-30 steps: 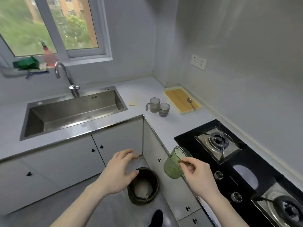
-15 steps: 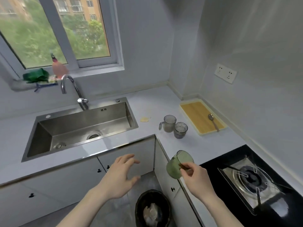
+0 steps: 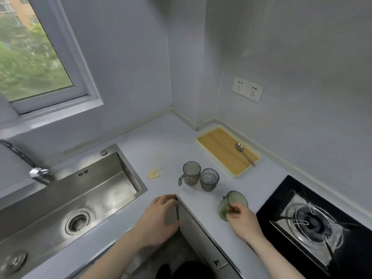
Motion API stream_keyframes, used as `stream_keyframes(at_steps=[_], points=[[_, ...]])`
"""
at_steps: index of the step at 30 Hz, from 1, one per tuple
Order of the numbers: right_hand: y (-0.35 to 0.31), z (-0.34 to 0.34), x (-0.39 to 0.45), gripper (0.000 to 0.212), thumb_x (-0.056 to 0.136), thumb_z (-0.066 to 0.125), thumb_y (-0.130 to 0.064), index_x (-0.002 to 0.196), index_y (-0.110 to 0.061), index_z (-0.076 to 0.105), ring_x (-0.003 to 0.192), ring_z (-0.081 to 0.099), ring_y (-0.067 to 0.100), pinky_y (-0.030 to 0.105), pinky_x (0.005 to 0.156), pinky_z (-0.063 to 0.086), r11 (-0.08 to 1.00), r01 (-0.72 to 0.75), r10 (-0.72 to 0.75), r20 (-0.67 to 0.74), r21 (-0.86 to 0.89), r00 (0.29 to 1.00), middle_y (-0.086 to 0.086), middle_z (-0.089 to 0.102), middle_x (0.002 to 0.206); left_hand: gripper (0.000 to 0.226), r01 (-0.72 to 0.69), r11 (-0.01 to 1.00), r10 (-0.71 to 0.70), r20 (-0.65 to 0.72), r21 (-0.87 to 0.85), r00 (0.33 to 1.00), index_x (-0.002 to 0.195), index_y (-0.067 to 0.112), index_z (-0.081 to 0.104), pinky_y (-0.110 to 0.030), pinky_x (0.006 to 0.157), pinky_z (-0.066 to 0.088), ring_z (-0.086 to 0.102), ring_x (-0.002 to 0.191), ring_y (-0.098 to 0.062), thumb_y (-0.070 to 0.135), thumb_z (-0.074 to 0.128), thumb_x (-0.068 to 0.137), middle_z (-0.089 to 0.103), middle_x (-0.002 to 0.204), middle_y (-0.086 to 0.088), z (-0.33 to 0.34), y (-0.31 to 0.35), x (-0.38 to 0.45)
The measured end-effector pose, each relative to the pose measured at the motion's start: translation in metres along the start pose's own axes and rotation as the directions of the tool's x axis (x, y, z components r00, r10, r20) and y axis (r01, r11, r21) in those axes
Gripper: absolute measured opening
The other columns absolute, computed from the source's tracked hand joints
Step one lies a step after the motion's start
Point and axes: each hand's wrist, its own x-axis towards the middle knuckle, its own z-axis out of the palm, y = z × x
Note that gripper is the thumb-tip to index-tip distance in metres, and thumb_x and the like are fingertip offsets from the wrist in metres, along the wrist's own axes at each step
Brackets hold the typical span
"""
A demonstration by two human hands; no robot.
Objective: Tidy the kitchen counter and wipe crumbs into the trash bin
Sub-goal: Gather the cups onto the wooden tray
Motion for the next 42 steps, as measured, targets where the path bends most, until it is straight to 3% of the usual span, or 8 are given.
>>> stream_keyframes(at_steps=[5, 10, 15, 20, 27, 31, 35, 42], points=[[-0.015, 0.028, 0.036, 0.051, 0.09, 0.064, -0.022, 0.14, -0.017, 0.056, 0.102, 0.063, 0.019, 0.026, 0.078, 0.046, 0.993, -0.121, 0.12, -0.052, -0.003, 0.991, -0.001, 0.067, 0.099, 0.052, -0.074, 0.997, 0.07, 0.103, 0.036, 0.992, 0.141, 0.039, 0.048, -0.035, 0.119, 0.03, 0.027, 0.148, -0.015, 0.046, 0.055, 0.09, 0.032, 0.158, 0.013, -0.025, -0.034, 0.057], [-0.022, 0.048, 0.041, 0.055, 0.09, 0.062, -0.025, 0.144, -0.02, 0.053, 0.105, 0.065, 0.018, 0.023, 0.08, 0.05, 0.982, -0.189, 0.189, -0.008, 0.002, 0.982, -0.001, 0.071, 0.115, 0.05, -0.144, 0.989, 0.134, 0.176, 0.042, 0.975, 0.141, 0.038, 0.049, -0.033, 0.119, 0.029, 0.027, 0.147, -0.015, 0.046, 0.054, 0.092, 0.033, 0.158, 0.014, -0.035, -0.045, 0.089], [-0.022, 0.046, 0.034, 0.062, 0.091, 0.062, -0.018, 0.151, -0.019, 0.046, 0.128, 0.058, 0.015, 0.025, 0.104, 0.045, 0.986, -0.155, 0.154, 0.02, 0.055, 0.988, -0.003, 0.056, 0.145, 0.048, -0.169, 0.986, 0.168, 0.16, -0.008, 0.973, 0.139, 0.035, 0.051, -0.03, 0.116, 0.032, 0.034, 0.143, -0.013, 0.042, 0.059, 0.092, 0.036, 0.154, 0.016, -0.038, -0.043, 0.111], [-0.014, 0.028, 0.024, 0.049, 0.089, 0.065, -0.021, 0.136, -0.032, 0.056, 0.099, 0.059, -0.009, 0.001, 0.078, 0.041, 0.995, -0.075, 0.078, -0.044, 0.061, 0.996, -0.011, 0.058, 0.134, 0.045, -0.117, 0.992, 0.123, 0.136, -0.048, 0.983, 0.136, 0.036, 0.052, -0.029, 0.114, 0.034, 0.039, 0.139, -0.011, 0.042, 0.061, 0.093, 0.039, 0.15, 0.017, -0.031, -0.038, 0.116], [0.004, 0.013, 0.018, 0.055, 0.088, 0.07, -0.021, 0.139, -0.03, 0.051, 0.076, 0.068, 0.001, 0.021, 0.077, 0.053, 0.981, -0.102, 0.146, -0.281, 0.165, 0.949, -0.008, 0.046, 0.135, 0.044, 0.055, 0.981, -0.025, 0.161, -0.186, 0.987, 0.133, 0.03, 0.053, -0.025, 0.093, 0.041, 0.053, 0.126, -0.017, 0.034, 0.069, 0.092, 0.046, 0.143, 0.006, -0.012, -0.044, 0.132], [0.008, 0.01, 0.026, 0.073, 0.088, 0.068, -0.03, 0.154, -0.026, 0.037, 0.106, 0.068, 0.013, 0.026, 0.095, 0.049, 0.975, -0.181, 0.206, -0.205, 0.132, 0.957, -0.002, 0.037, 0.149, 0.06, 0.193, 0.949, -0.14, 0.215, -0.249, 0.967, 0.143, 0.023, 0.044, -0.028, 0.081, 0.046, 0.059, 0.114, -0.018, 0.032, 0.07, 0.09, 0.043, 0.148, 0.0, 0.001, -0.051, 0.162], [0.007, 0.018, 0.037, 0.071, 0.088, 0.069, -0.036, 0.153, -0.025, 0.04, 0.131, 0.053, 0.02, 0.025, 0.103, 0.041, 0.955, -0.29, 0.295, -0.156, 0.055, 0.942, 0.002, 0.044, 0.15, 0.065, 0.266, 0.938, -0.199, 0.281, -0.224, 0.939, 0.147, 0.015, 0.041, -0.034, 0.098, 0.043, 0.051, 0.128, -0.023, 0.032, 0.068, 0.09, 0.045, 0.15, -0.004, 0.005, -0.059, 0.201], [0.005, 0.041, 0.048, 0.038, 0.089, 0.065, -0.046, 0.123, -0.031, 0.063, 0.103, 0.066, 0.017, 0.029, 0.084, 0.053, 0.906, -0.416, 0.424, -0.166, 0.079, 0.89, -0.008, 0.069, 0.119, 0.022, 0.211, 0.969, -0.137, 0.423, -0.132, 0.896, 0.105, 0.011, 0.066, -0.034, 0.081, 0.053, 0.068, 0.093, -0.026, 0.03, 0.058, 0.094, 0.071, 0.101, -0.005, 0.014, -0.074, 0.245]])
